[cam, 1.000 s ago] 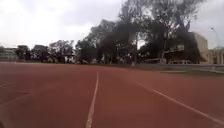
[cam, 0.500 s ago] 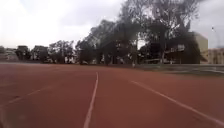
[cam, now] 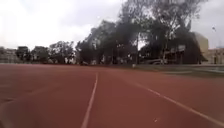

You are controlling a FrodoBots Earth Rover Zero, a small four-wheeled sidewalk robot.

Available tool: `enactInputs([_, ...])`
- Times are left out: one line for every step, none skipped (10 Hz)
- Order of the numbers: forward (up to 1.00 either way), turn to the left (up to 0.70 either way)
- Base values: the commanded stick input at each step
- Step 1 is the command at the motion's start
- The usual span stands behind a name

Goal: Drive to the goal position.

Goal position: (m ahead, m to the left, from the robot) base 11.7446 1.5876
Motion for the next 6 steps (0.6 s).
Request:
enactInputs([0.45, 0.0])
enactInputs([0.45, 0.0])
enactInputs([0.45, 0.0])
enactInputs([0.45, 0.0])
enactInputs([0.45, 0.0])
enactInputs([0.45, 0.0])
